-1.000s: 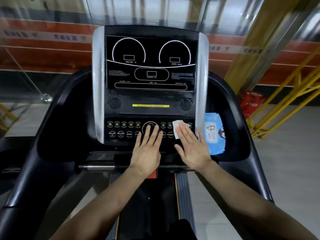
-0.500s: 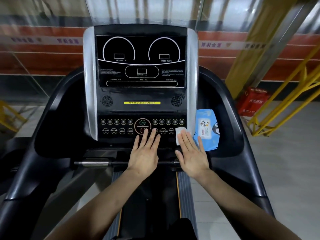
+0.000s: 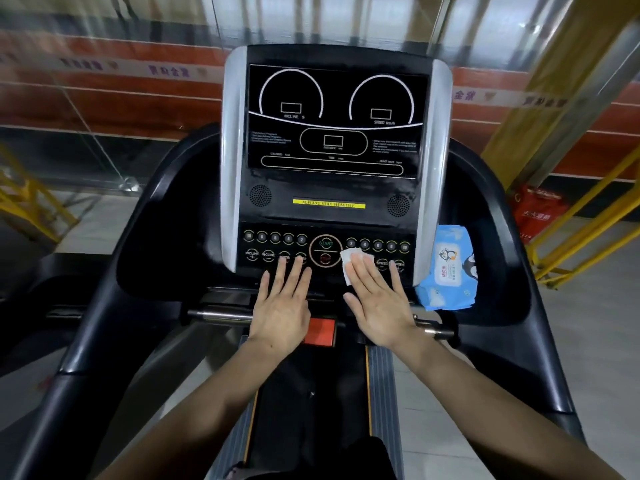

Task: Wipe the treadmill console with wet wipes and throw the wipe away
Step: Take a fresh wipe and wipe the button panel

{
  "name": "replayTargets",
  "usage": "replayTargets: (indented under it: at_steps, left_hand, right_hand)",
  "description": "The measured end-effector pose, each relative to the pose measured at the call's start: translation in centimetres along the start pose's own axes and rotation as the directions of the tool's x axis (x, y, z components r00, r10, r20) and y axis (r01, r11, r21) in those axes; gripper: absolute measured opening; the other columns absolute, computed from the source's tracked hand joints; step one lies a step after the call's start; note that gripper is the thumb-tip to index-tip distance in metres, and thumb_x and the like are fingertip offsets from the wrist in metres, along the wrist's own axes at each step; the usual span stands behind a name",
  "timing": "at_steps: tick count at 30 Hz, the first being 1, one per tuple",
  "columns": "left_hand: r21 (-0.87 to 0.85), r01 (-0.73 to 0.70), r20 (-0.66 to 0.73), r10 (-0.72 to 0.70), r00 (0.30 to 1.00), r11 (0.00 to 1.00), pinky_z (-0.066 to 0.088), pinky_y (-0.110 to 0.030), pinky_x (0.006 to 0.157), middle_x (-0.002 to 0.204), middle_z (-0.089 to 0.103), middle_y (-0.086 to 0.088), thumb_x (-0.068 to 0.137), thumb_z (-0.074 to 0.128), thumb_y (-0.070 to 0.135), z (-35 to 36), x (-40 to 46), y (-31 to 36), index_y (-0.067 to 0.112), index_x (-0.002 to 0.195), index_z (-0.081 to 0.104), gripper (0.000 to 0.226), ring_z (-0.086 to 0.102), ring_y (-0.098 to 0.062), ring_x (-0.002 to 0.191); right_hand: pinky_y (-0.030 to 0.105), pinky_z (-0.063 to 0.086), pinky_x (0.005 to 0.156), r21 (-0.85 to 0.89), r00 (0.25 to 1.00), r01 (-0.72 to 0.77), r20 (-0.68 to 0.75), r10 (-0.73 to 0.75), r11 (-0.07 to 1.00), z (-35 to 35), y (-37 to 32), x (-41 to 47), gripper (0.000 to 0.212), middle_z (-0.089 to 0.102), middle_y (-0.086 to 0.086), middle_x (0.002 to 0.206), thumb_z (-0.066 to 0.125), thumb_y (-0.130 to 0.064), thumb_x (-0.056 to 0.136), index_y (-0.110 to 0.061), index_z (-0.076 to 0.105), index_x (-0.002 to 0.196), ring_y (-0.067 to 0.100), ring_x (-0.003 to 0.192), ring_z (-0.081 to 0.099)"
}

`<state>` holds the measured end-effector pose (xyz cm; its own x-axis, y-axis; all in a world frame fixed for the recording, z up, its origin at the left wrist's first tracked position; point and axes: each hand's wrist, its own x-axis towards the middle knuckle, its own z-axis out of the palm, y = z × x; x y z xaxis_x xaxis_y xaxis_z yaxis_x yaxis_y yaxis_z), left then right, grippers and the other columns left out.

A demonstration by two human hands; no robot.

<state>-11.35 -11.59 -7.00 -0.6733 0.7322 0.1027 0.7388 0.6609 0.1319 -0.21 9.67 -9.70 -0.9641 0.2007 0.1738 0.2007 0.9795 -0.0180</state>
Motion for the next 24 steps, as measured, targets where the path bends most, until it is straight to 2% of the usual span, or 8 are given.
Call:
replayTargets:
  at_steps: [10,14,17,24]
  left_hand:
    - [-0.017,0.115,-0.015,-0.115,0.993,0.993,0.003,-0.054,0.129,0.174,-0.002,-0.006,0.102,0.044,0.027,-1.4,-2.3,-8.7,0.016,0.165,0.015,0.07,-0.012,-0.029,0.159]
    - [-0.013,0.148,0.006,-0.148,0.989,0.989,0.002,-0.054,0.129,0.174,-0.004,-0.003,0.103,0.043,0.026,-2.1,-3.0,-11.9,0.015,0.166,0.01,0.072,-0.011,-0.03,0.159]
    - [-0.007,0.15,0.035,-0.149,0.988,0.989,0.0,-0.054,0.129,0.174,-0.009,0.001,0.103,0.04,0.026,-2.2,-3.2,-13.7,0.017,0.166,0.003,0.074,-0.015,-0.031,0.159]
    - [-0.014,0.148,0.07,-0.146,0.987,0.989,-0.001,-0.054,0.129,0.174,-0.011,0.001,0.103,0.039,0.027,-2.2,-3.7,-14.8,0.017,0.165,0.003,0.073,-0.014,-0.031,0.159]
  right_hand:
    - [0.057,-0.004,0.129,-0.01,0.987,0.152,0.049,-0.151,0.988,-0.8,-8.8,7.5,0.064,0.002,-0.007,0.175,0.013,-0.051,0.11,-0.023,0.012,0.167,0.013,0.162,-0.004]
    - [0.059,-0.001,0.129,-0.045,0.972,0.231,0.053,-0.229,0.972,-1.1,-12.5,10.4,0.064,0.004,-0.006,0.175,0.015,-0.05,0.11,-0.022,0.012,0.168,0.014,0.162,-0.002]
    - [0.058,-0.005,0.129,-0.074,0.96,0.277,0.072,-0.272,0.958,-0.7,-14.8,11.8,0.063,0.002,-0.006,0.175,0.018,-0.046,0.111,-0.023,0.008,0.168,0.015,0.161,-0.007]
    - [0.057,-0.004,0.129,-0.161,0.936,0.352,0.084,-0.342,0.922,0.1,-15.9,11.9,0.062,0.007,-0.004,0.175,0.019,-0.046,0.11,-0.022,0.013,0.167,0.017,0.162,-0.003]
